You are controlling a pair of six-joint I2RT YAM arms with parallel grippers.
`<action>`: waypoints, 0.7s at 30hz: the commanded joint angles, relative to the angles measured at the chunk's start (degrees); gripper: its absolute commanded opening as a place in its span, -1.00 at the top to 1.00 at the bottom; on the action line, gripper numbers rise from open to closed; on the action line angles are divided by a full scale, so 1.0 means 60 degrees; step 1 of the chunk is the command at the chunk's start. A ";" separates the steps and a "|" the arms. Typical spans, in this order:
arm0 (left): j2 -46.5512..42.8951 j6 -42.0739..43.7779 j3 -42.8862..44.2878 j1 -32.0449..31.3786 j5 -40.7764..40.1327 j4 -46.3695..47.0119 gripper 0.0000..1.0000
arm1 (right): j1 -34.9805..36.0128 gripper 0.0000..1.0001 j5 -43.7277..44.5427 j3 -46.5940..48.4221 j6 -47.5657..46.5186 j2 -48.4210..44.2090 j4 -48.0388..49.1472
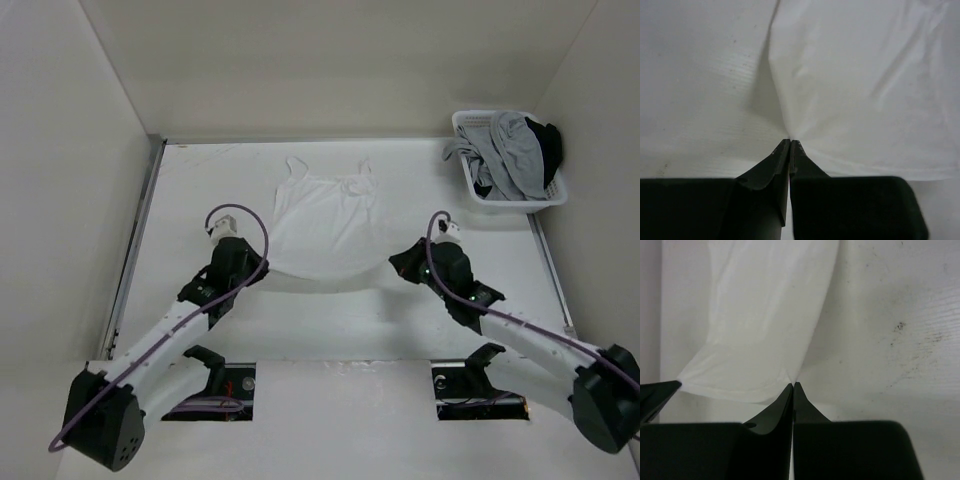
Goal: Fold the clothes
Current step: Flatten the tank top out
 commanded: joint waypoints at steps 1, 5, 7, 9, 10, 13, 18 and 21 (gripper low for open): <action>-0.1316 0.0194 0.1248 -0.0133 -0.0501 -0.0868 1.00 | 0.0217 0.97 0.0776 0.0840 -0.0595 -0.1633 -0.1779; -0.2474 0.0458 0.2887 -0.0323 -0.0925 -0.1762 1.00 | 0.0757 0.97 0.1507 0.2332 -0.1152 -0.3319 -0.3786; -0.2768 0.0692 0.3708 -0.0455 -0.1233 -0.1983 1.00 | 0.1197 0.97 0.2093 0.3153 -0.1474 -0.3760 -0.4491; -0.2944 0.0956 0.4543 -0.0659 -0.1555 -0.2042 1.00 | 0.1811 0.98 0.2795 0.4162 -0.1826 -0.3952 -0.5179; -0.2974 0.1044 0.4895 -0.0776 -0.1672 -0.1970 1.00 | 0.2133 0.98 0.3190 0.4704 -0.2001 -0.3967 -0.5457; -0.2800 0.1191 0.5644 -0.1026 -0.1834 -0.1604 1.00 | 0.3013 0.99 0.4027 0.5995 -0.2441 -0.3763 -0.5768; -0.2112 0.1074 0.6158 -0.1348 -0.1703 -0.0638 1.00 | 0.3528 0.99 0.4235 0.7154 -0.3086 -0.2841 -0.5257; -0.1614 0.1074 0.6173 -0.1291 -0.1703 -0.0139 0.98 | 0.2959 0.98 0.3578 0.7258 -0.3336 -0.2109 -0.4657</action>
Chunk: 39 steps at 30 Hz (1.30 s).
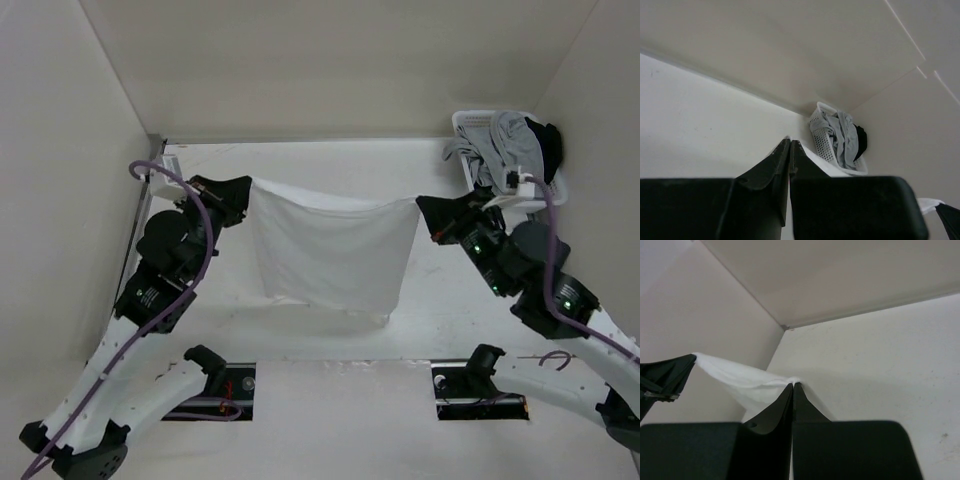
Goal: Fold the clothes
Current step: Flatten the tank top out
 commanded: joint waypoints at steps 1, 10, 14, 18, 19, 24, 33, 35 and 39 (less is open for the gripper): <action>0.0794 0.0181 0.0191 0.0173 -0.0125 0.0830 0.98 | -0.0848 0.98 -0.0525 0.0151 -0.0611 0.1047 0.0448; 0.4456 -0.1136 0.1316 0.3044 0.2216 0.2237 0.98 | -0.4557 1.00 -0.4000 0.2242 -0.0157 0.4899 0.1901; 0.4913 -0.1094 0.2547 0.3134 0.2467 0.2238 0.99 | -0.4924 1.00 -0.4279 0.3795 -0.0274 0.5488 0.1579; 0.4855 -0.0917 0.3077 0.3032 0.2452 0.2223 0.99 | -0.5013 1.00 -0.4440 0.4516 -0.0318 0.5474 0.1271; 0.4826 -0.0903 0.3062 0.3017 0.2452 0.2223 0.99 | -0.5013 1.00 -0.4469 0.4473 -0.0318 0.5401 0.1242; 0.4636 -0.1019 0.1777 0.2798 0.2379 0.2471 0.99 | -0.5013 1.00 -0.4367 0.2954 -0.0143 0.4831 0.1446; 0.3143 -0.1298 -0.3333 0.2680 0.2437 0.3776 0.98 | -0.4589 0.99 -0.4308 -0.3328 0.1072 0.2795 0.3436; 0.2601 -0.1225 -0.4389 0.2738 0.2511 0.3689 0.98 | -0.4428 0.99 -0.4294 -0.4632 0.1292 0.2429 0.3730; 0.0963 -0.1312 -0.6499 0.2885 0.2920 0.3032 0.98 | -0.3901 1.00 -0.4221 -0.6641 0.1819 0.1230 0.3572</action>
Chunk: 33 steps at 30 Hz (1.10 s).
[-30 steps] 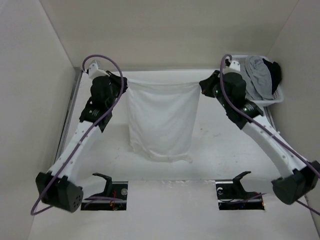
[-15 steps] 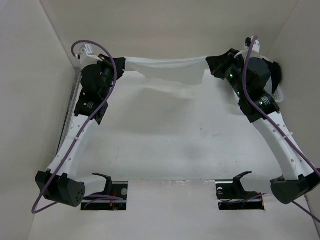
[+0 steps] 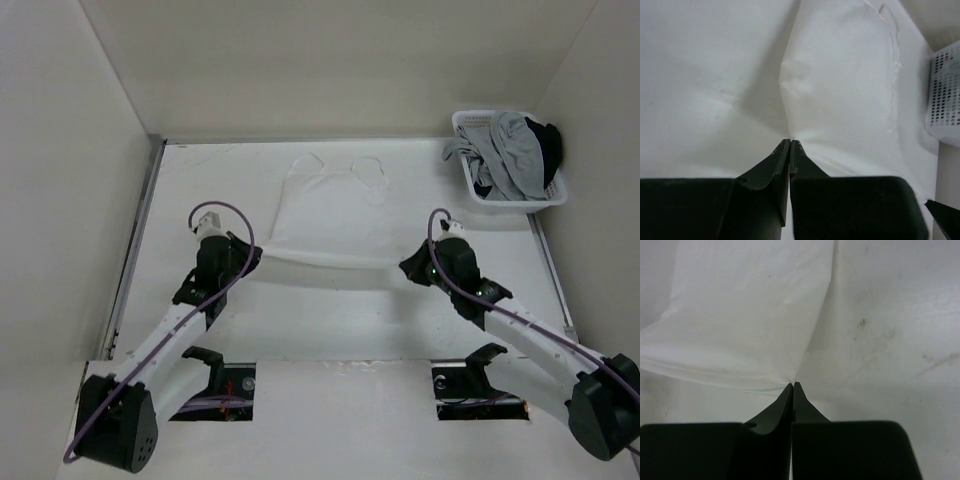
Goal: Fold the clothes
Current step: Flatten the tank top out, then fold the tank top
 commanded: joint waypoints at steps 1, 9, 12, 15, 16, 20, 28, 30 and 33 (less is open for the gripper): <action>-0.1659 -0.0147 -0.1066 0.0127 0.0385 -0.0098 0.98 | 0.0526 1.00 0.0096 -0.1048 0.0789 -0.1482 0.0632; -0.4751 -0.0498 -0.2213 -0.0136 0.0460 -0.3190 0.98 | 0.3117 1.00 0.0870 -0.1859 0.2547 -0.3918 -0.2019; -0.5106 -0.0557 -0.1877 -0.0166 0.0313 -0.3486 0.98 | 0.3720 0.98 0.1384 -0.1741 0.2753 -0.3802 -0.2315; -0.4479 -0.0353 -0.1146 -0.0034 0.0050 -0.2859 0.98 | 0.3357 0.98 0.1386 -0.1187 0.2097 -0.3028 -0.1805; -0.4070 -0.0280 -0.0853 0.0010 -0.0023 -0.2493 0.98 | 0.3065 0.98 0.1328 -0.0880 0.1790 -0.2691 -0.1556; -0.1948 -0.0235 0.0275 0.0069 -0.0389 -0.0678 0.98 | 0.1528 0.98 0.0802 0.0467 0.0588 -0.0964 -0.0370; 0.2887 -0.0133 0.2720 0.0244 -0.1268 0.2152 0.98 | -0.1009 0.98 -0.0971 0.3484 -0.0088 0.3444 0.1419; 0.4029 0.0028 0.3511 0.0215 -0.1386 0.2519 0.98 | -0.1258 0.98 -0.1191 0.4159 -0.0103 0.4353 0.1580; 0.5509 0.0160 0.4537 0.0317 -0.1517 0.2725 0.97 | -0.1698 0.98 -0.1455 0.5155 -0.0045 0.5745 0.1830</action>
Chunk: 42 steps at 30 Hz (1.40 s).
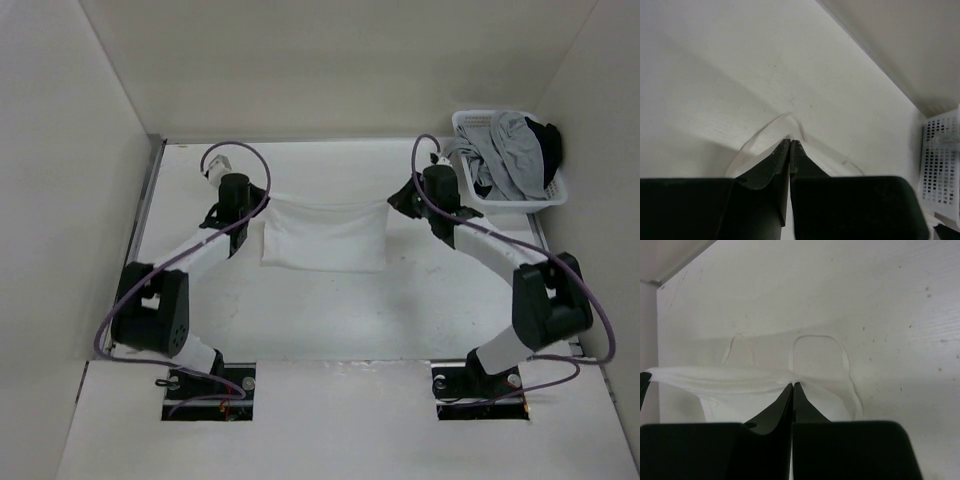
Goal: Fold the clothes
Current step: Fold the tank top
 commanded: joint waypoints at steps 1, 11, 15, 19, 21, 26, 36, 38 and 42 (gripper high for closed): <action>0.1268 0.0299 0.1333 0.0175 -0.0454 0.1163 0.95 | -0.0409 0.98 -0.0680 0.1295 -0.0150 0.1336 0.0869; 0.1776 0.0065 0.0976 0.0396 -0.0410 0.1250 0.44 | -0.0484 0.39 -0.0213 0.2313 -0.0032 0.2984 0.0620; 0.0119 -0.0169 -0.1544 0.0264 -0.0587 0.1529 0.47 | 0.0086 0.37 0.0709 0.0060 -0.0208 0.1287 0.1335; -0.1258 -0.0258 -0.3479 0.0322 0.0070 0.1397 0.47 | 0.0643 0.72 0.0916 -0.2285 0.0142 -0.0442 0.2244; -0.1597 -0.0258 -0.3979 0.0454 0.0670 0.1353 0.41 | 0.0834 0.92 0.0829 -0.3048 0.0406 -0.0986 0.2435; -0.1467 -0.0360 -0.4084 0.0688 0.1640 0.1411 0.28 | 0.1055 0.86 0.0843 -0.4119 0.0670 -0.1398 0.2699; -0.0587 -0.0492 -0.3776 0.0659 0.1669 0.1471 0.31 | 0.0967 0.29 0.0214 -0.4677 0.1241 -0.0915 0.3211; -0.0485 -0.0492 -0.3790 0.0659 0.1669 0.1397 0.32 | 0.0967 0.22 0.0082 -0.4794 0.1344 -0.0900 0.3431; -0.0309 -0.0463 -0.3863 0.0674 0.1655 0.1324 0.39 | 0.0981 0.19 -0.0080 -0.4926 0.1417 -0.0696 0.3578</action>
